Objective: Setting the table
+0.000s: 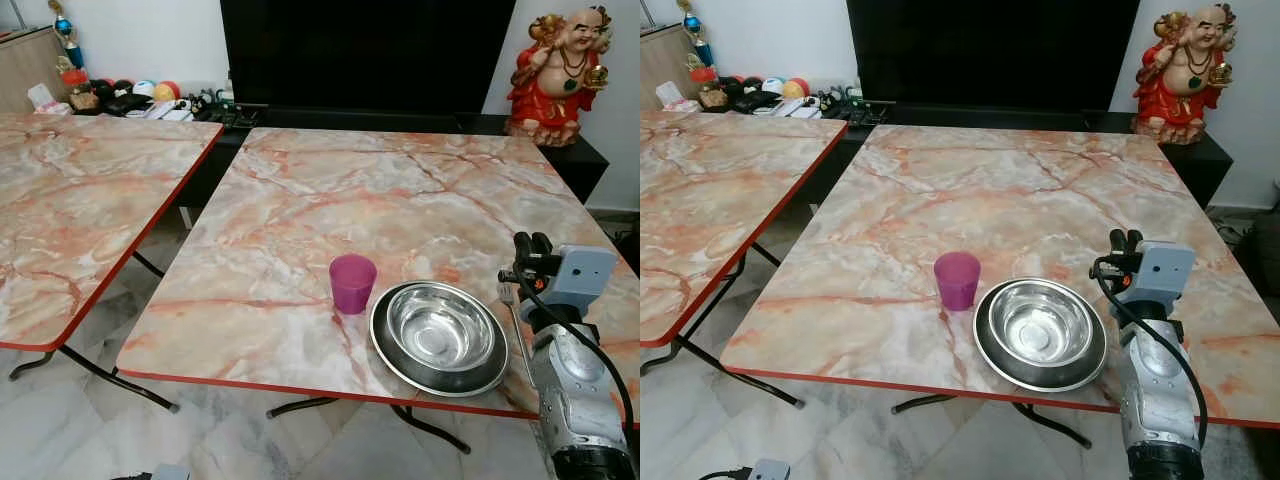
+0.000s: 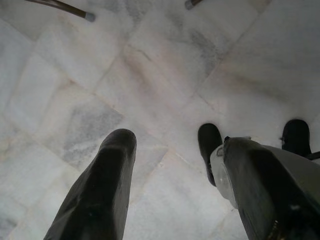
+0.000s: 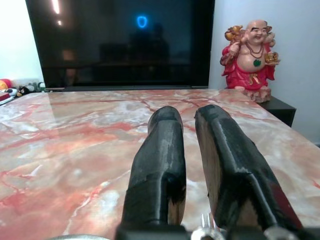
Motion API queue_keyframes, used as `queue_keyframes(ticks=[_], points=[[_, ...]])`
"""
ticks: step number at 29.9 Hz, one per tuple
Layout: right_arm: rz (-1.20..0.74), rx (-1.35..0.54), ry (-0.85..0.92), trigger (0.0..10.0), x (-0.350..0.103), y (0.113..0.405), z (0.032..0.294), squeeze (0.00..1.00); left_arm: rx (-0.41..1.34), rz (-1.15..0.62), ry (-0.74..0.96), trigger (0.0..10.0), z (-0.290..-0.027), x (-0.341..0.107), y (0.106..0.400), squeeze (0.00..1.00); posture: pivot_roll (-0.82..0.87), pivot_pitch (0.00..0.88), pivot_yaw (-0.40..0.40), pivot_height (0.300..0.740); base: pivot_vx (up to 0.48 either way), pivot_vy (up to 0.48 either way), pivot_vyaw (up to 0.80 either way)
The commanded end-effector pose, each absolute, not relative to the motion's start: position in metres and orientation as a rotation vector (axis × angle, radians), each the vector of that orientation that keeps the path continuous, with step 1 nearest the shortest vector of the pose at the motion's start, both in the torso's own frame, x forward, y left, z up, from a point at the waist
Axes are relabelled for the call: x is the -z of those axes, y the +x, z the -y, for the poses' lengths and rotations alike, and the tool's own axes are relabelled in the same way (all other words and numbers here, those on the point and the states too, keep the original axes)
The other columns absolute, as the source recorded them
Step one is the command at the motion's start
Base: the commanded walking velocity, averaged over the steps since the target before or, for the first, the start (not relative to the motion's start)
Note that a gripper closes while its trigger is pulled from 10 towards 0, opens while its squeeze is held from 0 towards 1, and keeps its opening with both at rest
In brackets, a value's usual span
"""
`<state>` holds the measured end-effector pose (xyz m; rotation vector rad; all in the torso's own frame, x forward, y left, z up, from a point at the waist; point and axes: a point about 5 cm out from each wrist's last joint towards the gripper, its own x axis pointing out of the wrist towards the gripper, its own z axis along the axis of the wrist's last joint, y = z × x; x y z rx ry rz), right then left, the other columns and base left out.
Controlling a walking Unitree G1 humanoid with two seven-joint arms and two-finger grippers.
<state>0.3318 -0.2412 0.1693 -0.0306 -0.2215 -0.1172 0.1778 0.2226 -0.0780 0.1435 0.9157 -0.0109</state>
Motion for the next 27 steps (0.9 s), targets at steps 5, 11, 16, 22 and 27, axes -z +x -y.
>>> queue_keyframes(ticks=[5, 11, 16, 22, 27], points=[[0.252, 0.101, -0.034, 10.0, -0.177, 0.333, 0.235, 0.00, 0.012, -0.953, 0.130, 10.0, -0.222, 0.083, 0.168, 0.00, -0.01, 0.000, 0.011, 0.740, 0.000, 0.480, 0.00], [0.257, 0.096, -0.039, 10.0, -0.180, 0.337, 0.232, 0.00, 0.009, -0.947, 0.129, 10.0, -0.221, 0.082, 0.171, 0.00, -0.01, 0.000, 0.010, 0.740, 0.000, 0.480, 0.00], [0.266, 0.090, -0.036, 10.0, -0.184, 0.340, 0.227, 0.00, 0.004, -0.938, 0.119, 10.0, -0.219, 0.081, 0.174, 0.00, 0.00, 0.011, 0.013, 0.740, 0.000, 0.480, 0.00], [0.269, 0.087, -0.035, 10.0, -0.184, 0.341, 0.225, 0.00, -0.002, -0.941, 0.117, 10.0, -0.220, 0.081, 0.174, 0.00, 0.00, 0.028, 0.015, 0.740, 0.000, 0.480, 0.00], [0.270, 0.090, -0.041, 10.0, -0.184, 0.341, 0.225, 0.00, -0.008, -0.953, 0.116, 10.0, -0.223, 0.083, 0.169, 0.00, 0.00, 0.034, 0.014, 0.740, 0.000, 0.480, 0.00]])
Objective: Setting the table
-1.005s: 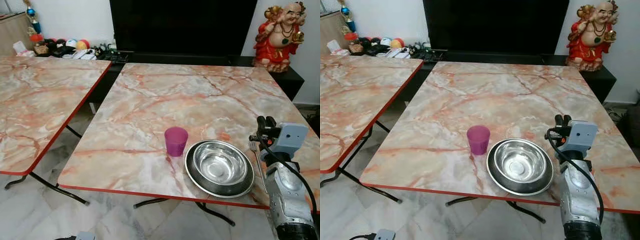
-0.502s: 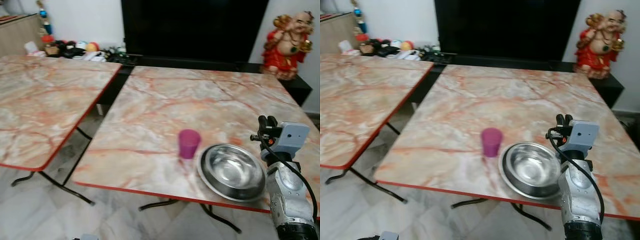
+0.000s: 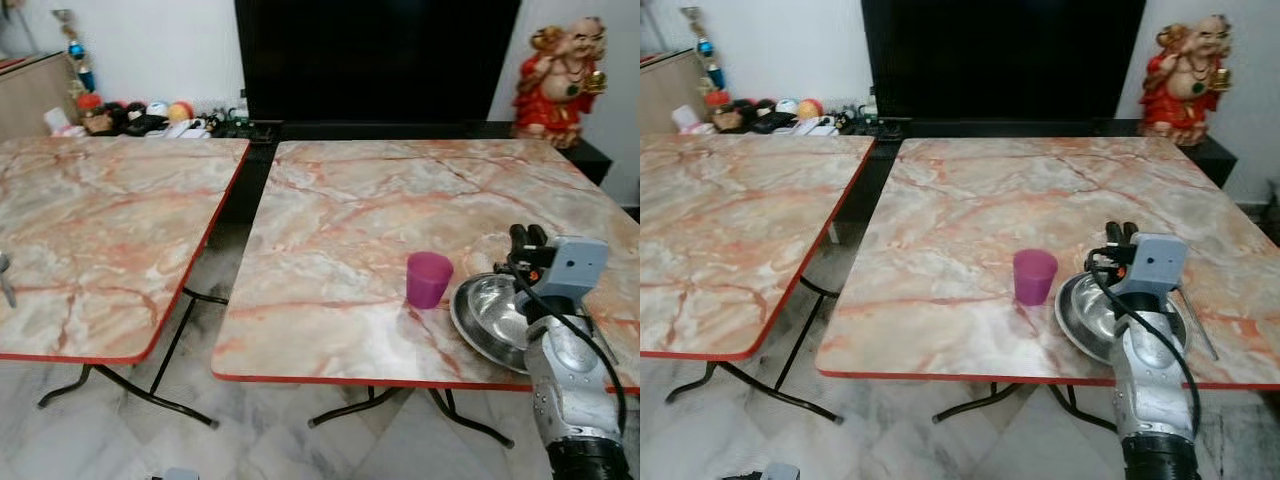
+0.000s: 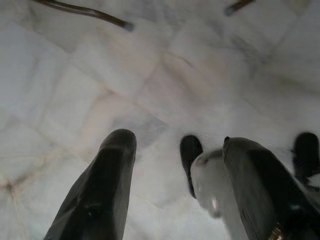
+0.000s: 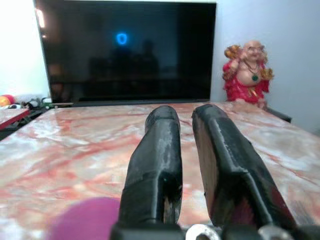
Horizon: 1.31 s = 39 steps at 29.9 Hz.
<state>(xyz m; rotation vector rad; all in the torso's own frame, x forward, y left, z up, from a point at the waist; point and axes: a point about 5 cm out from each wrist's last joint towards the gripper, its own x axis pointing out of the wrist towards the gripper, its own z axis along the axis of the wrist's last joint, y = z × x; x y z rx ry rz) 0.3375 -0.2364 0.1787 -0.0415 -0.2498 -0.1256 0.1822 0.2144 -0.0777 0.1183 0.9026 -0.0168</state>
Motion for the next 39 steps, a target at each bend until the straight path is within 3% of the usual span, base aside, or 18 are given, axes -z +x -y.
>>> queue_keyframes(ticks=[1, 39], points=[[0.271, 0.090, -0.041, 10.0, -0.185, 0.341, 0.226, 0.00, -0.008, -0.953, 0.116, 10.0, -0.223, 0.083, 0.169, 0.00, 0.00, 0.040, 0.014, 0.740, 0.000, 0.480, 0.00], [0.256, 0.050, -0.027, 10.0, -0.181, 0.343, 0.210, 0.00, -0.021, -1.006, 0.116, 10.0, -0.225, 0.090, 0.151, 0.00, 0.01, 0.073, 0.011, 0.740, 0.000, 0.480, 0.00]])
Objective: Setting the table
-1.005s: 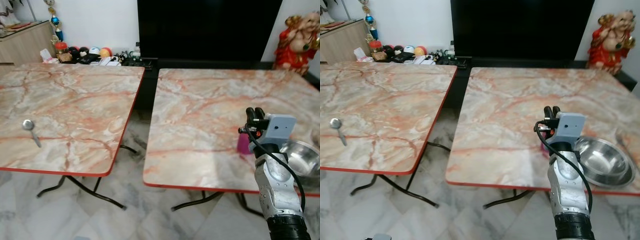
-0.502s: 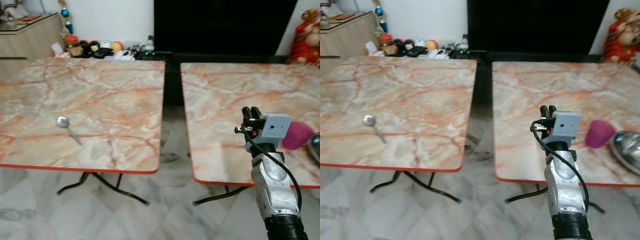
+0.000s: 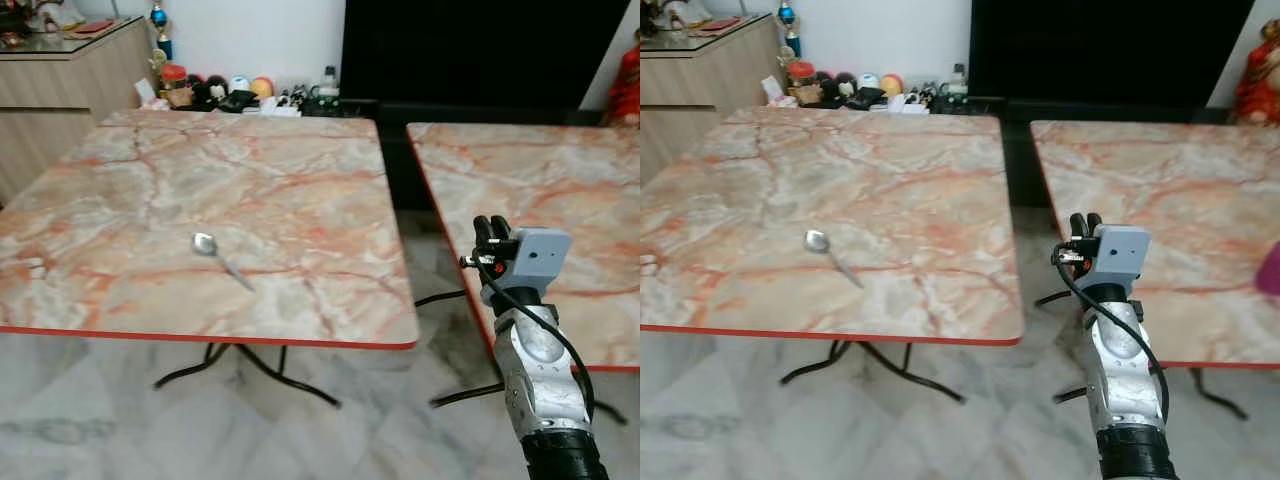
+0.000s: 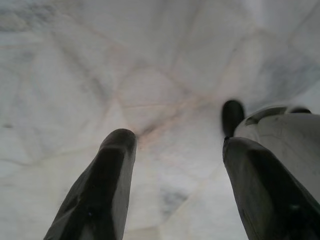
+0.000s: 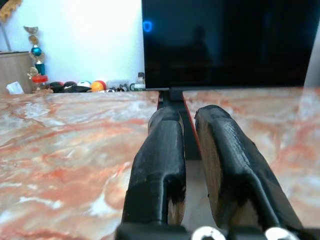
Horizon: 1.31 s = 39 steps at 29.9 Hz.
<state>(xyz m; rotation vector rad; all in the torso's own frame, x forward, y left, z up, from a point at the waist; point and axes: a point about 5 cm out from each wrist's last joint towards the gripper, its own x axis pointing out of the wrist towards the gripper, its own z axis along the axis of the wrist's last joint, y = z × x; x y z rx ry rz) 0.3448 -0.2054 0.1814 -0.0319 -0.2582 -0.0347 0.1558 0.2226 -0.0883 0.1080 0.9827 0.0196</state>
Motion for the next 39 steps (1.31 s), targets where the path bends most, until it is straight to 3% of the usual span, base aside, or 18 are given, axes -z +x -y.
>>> queue_keyframes(ticks=[1, 18, 37, 38, 39], points=[[0.257, 0.049, -0.026, 10.0, -0.181, 0.343, 0.210, 0.00, -0.021, -1.007, 0.116, 10.0, -0.225, 0.090, 0.151, 0.00, 0.01, 0.072, 0.012, 0.740, 0.000, 0.480, 0.00], [0.244, 0.036, -0.020, 10.0, -0.177, 0.344, 0.206, 0.00, -0.029, -0.993, 0.125, 10.0, -0.226, 0.089, 0.154, 0.00, 0.02, 0.079, 0.010, 0.740, 0.000, 0.435, 0.00], [0.222, 0.005, -0.004, 10.0, -0.170, 0.344, 0.202, 0.00, -0.019, -0.959, 0.127, 10.0, -0.227, 0.085, 0.162, 0.00, 0.03, 0.083, 0.015, 0.740, 0.000, 0.000, 0.00], [0.222, -0.002, 0.011, 10.0, -0.170, 0.344, 0.201, 0.91, -0.018, -0.955, 0.127, 10.0, -0.227, 0.084, 0.163, 0.00, 0.03, 0.084, 0.015, 0.740, 0.000, 0.000, 0.00], [0.222, -0.004, 0.018, 10.0, -0.170, 0.343, 0.201, 0.91, -0.018, -0.954, 0.127, 10.0, -0.227, 0.084, 0.164, 0.00, 0.03, 0.084, 0.015, 0.740, 0.000, 0.000, 0.00]])
